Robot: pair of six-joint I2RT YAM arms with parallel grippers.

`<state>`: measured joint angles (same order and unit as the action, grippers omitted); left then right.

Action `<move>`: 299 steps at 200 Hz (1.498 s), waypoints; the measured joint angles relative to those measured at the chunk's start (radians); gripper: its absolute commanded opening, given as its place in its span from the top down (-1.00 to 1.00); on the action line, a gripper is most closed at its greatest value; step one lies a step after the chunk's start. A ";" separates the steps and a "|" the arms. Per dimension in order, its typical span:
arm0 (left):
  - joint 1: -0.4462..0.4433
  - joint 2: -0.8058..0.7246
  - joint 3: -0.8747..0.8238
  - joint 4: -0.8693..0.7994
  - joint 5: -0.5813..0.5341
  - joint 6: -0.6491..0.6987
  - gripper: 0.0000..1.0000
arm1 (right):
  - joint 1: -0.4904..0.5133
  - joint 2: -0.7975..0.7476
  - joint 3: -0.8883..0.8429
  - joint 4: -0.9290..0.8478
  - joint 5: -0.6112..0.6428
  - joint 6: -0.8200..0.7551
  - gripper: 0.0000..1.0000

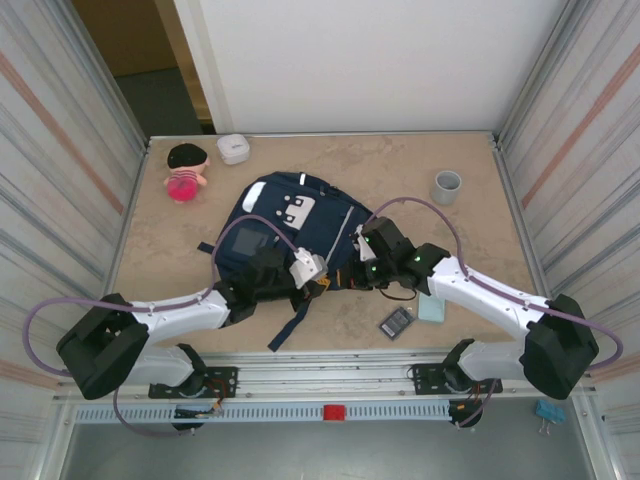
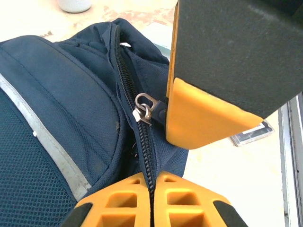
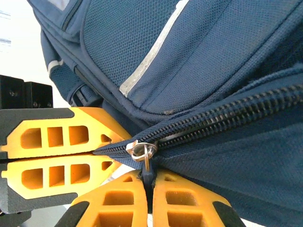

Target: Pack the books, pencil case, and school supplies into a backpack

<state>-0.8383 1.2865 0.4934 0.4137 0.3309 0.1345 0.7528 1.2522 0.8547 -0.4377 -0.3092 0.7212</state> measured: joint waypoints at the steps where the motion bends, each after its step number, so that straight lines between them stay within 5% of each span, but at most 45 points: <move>1: 0.000 0.000 0.002 -0.001 -0.001 0.001 0.92 | -0.001 0.000 0.002 -0.005 0.002 -0.002 1.00; 83: -0.014 -0.001 0.032 -0.105 -0.043 0.068 0.92 | -0.115 -0.039 0.066 -0.162 -0.011 -0.125 1.00; 138: -0.012 -0.002 0.023 -0.119 -0.028 0.071 0.91 | -0.125 -0.031 0.027 -0.104 -0.117 -0.139 1.00; 171: -0.011 -0.002 0.019 -0.126 -0.017 0.071 0.91 | -0.124 -0.023 0.006 -0.076 -0.160 -0.137 0.77; 241: -0.005 -0.013 0.018 -0.125 -0.009 0.071 0.91 | -0.085 0.070 0.005 -0.068 -0.186 -0.153 0.67; 299: -0.005 -0.014 0.017 -0.125 -0.008 0.071 0.91 | -0.085 0.094 0.005 -0.056 -0.187 -0.157 0.38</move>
<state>-0.8433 1.2720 0.5102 0.2886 0.3229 0.2050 0.6678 1.3464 0.8600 -0.4942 -0.4961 0.5640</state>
